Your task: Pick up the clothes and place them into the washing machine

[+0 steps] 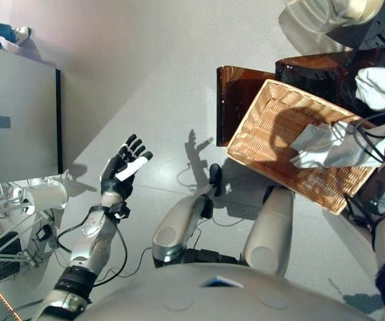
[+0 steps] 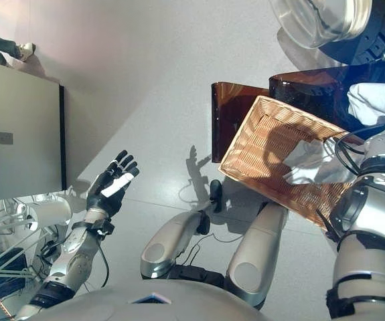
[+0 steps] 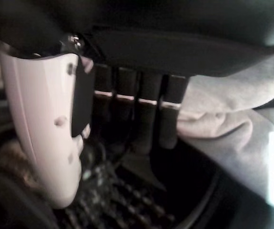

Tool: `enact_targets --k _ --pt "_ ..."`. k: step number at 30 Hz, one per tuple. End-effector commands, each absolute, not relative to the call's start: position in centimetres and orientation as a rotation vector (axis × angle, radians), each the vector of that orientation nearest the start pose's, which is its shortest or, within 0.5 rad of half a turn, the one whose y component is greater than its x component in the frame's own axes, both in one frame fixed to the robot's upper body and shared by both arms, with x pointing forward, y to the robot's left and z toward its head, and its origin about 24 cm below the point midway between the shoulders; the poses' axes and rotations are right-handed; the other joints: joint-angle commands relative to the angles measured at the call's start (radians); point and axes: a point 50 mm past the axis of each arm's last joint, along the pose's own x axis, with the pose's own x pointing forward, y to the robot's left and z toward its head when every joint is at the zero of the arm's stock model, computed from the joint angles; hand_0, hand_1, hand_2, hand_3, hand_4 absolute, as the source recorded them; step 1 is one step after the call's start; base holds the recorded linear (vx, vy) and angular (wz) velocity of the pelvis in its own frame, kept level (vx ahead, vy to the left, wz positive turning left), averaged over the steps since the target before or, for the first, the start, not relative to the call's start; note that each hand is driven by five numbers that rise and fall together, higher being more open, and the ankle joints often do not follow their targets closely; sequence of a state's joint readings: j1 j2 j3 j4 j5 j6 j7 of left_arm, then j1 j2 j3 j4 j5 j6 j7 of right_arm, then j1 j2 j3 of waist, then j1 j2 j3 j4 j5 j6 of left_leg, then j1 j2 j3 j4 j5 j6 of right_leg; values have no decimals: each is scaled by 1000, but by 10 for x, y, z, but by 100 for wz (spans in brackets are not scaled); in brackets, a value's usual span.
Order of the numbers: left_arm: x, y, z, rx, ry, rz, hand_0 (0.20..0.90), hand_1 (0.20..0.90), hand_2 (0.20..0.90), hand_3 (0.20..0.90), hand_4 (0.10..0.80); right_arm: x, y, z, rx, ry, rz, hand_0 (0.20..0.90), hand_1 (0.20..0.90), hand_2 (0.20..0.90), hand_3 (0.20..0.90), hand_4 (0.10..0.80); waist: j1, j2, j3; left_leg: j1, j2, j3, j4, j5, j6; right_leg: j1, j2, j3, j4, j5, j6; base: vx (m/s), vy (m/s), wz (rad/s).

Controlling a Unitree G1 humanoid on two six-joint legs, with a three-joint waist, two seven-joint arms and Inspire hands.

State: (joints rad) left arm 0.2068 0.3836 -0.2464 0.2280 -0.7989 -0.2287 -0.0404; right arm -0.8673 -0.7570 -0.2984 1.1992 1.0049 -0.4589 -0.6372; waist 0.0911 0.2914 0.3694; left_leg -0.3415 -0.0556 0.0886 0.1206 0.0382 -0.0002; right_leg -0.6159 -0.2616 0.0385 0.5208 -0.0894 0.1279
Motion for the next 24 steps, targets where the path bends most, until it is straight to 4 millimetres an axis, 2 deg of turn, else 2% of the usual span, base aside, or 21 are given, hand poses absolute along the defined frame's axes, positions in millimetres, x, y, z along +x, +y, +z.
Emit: enact_targets --k 1,2,4,5,7,10,11,13,16,20,24 --pt "180 248 -10 -331 127 126 900 900 900 900 800 293 -418 185 180 -387 -1189 900 900 900 900 800 -15 -40 -79 -110 21 23 116 -23 -37 14 39 -27 -8 7 -41 -32 -23 -5" --pt "179 251 -11 -322 131 132 900 900 900 900 800 298 -410 180 65 -358 -1132 900 900 900 900 800 -17 -46 -76 -112 23 26 120 -23 -36 14 41 -27 -10 11 -41 -28 -21 -5" --pt "176 257 -13 -310 130 159 900 900 900 900 800 301 -390 167 -41 -365 -1034 900 900 900 900 800 -28 -62 -71 -120 26 27 127 -24 -35 11 47 -25 -14 18 -42 -23 -18 -5" --pt "176 257 -13 -309 131 158 900 900 900 900 800 301 -390 166 -41 -364 -1035 900 900 900 900 800 -27 -63 -73 -120 26 27 127 -24 -35 10 47 -25 -14 17 -42 -16 -13 -7" --pt "174 259 -13 -305 127 169 900 900 900 900 800 303 -377 160 -117 -361 -956 900 900 900 900 800 -32 -73 -72 -122 27 28 131 -27 -34 10 50 -23 -15 21 -43 -5 -8 -8" --pt "170 263 -14 -297 127 177 900 900 900 900 800 301 -367 146 -320 -300 -857 900 900 900 900 800 -36 -86 -72 -126 32 28 139 -29 -32 11 52 -23 -18 26 -44 1 -4 -3" --pt "169 263 -14 -292 127 175 900 900 900 900 800 299 -369 145 -359 -285 -859 900 900 900 900 800 -37 -88 -73 -126 33 28 140 -30 -32 10 53 -23 -18 26 -44 0 0 0" --pt "169 266 -14 -277 128 167 900 900 900 900 800 299 -371 137 -545 -204 -817 900 900 900 900 800 -35 -95 -76 -128 34 27 140 -31 -31 8 54 -22 -19 29 -44 5 -4 -5" --pt "166 268 -13 -270 125 161 900 900 900 900 800 298 -370 138 -802 -161 -705 900 900 900 900 800 -37 -102 -75 -130 36 28 142 -31 -30 7 56 -20 -19 31 -45 0 -4 0" --pt "162 268 -12 -271 131 126 900 900 900 900 800 294 -379 137 -1181 -60 -601 900 900 900 900 800 -38 -106 -76 -132 39 27 145 -34 -30 6 59 -18 -22 32 -44 2 -3 -2" --pt "163 265 -10 -269 126 98 900 900 900 900 800 290 -391 133 -1464 42 -548 900 900 900 900 800 -37 -105 -72 -137 40 28 152 -37 -30 1 60 -16 -20 32 -43 1 0 -1"
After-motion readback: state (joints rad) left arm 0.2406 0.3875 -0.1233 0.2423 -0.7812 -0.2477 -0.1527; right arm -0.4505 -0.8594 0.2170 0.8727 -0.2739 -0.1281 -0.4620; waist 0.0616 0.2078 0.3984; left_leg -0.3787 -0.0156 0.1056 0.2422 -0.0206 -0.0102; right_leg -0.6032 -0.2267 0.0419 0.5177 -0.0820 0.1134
